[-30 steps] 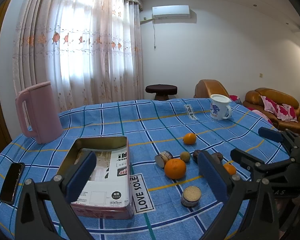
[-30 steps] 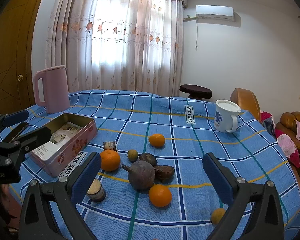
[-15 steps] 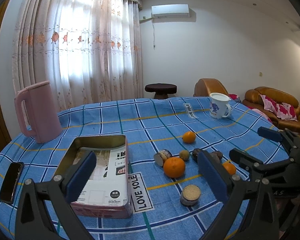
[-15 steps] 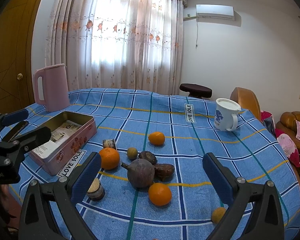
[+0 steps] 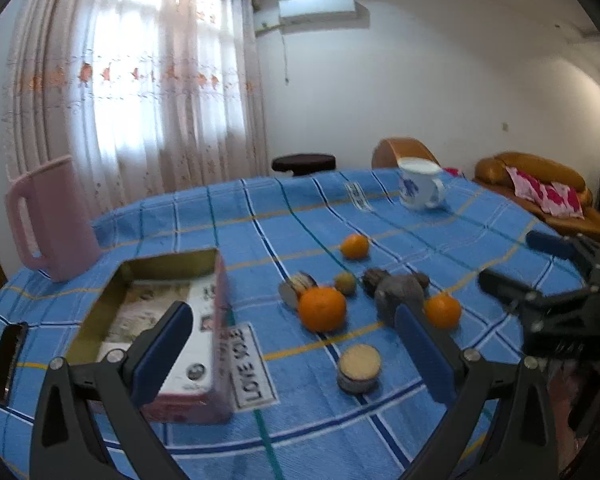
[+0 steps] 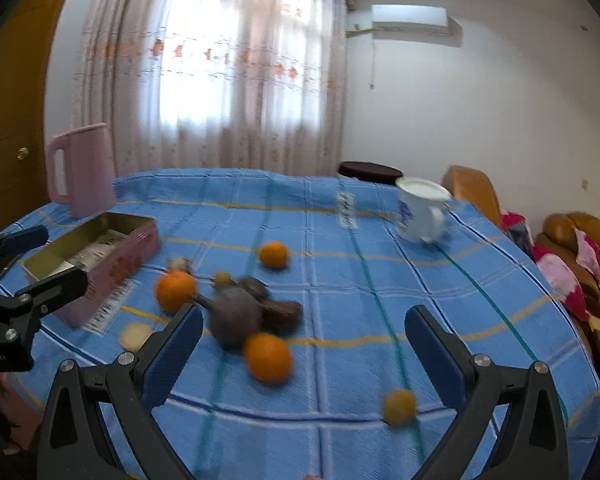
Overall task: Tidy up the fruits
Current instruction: 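Grasp the round beige cake with the left tool while the right tool grasps a small yellow fruit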
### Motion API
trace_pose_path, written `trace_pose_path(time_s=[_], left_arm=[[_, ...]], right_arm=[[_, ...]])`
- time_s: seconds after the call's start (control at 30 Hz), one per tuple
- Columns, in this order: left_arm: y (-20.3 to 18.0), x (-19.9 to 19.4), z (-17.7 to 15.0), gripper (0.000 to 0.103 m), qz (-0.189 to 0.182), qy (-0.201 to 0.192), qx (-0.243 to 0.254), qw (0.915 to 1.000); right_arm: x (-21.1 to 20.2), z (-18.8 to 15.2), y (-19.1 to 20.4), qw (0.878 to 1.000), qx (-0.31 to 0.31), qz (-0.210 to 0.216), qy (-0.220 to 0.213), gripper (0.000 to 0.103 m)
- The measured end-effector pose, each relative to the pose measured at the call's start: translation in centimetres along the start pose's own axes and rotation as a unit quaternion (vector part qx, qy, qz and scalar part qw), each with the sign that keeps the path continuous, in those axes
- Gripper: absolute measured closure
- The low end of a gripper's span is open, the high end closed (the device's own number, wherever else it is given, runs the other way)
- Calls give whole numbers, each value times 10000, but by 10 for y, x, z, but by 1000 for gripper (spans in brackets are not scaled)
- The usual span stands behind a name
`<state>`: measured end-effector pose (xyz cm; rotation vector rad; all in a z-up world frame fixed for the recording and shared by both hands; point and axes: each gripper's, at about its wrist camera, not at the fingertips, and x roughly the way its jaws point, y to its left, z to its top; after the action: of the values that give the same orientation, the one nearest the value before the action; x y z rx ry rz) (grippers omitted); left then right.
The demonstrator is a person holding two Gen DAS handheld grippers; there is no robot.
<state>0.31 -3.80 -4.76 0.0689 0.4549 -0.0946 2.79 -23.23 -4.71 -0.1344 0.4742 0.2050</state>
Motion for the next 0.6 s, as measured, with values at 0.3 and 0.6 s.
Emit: trace_pose_path(time_s=[0.3,0.6], left_arm=[[-20,29,-15,9,-379,493,138,9980],[-21,51,-20,26,-665,842,12,9942]], right_arm=[[2,-33,-47,9984,502,-110,255,15],[19,-49,-59,9963,669,-44,531,37]])
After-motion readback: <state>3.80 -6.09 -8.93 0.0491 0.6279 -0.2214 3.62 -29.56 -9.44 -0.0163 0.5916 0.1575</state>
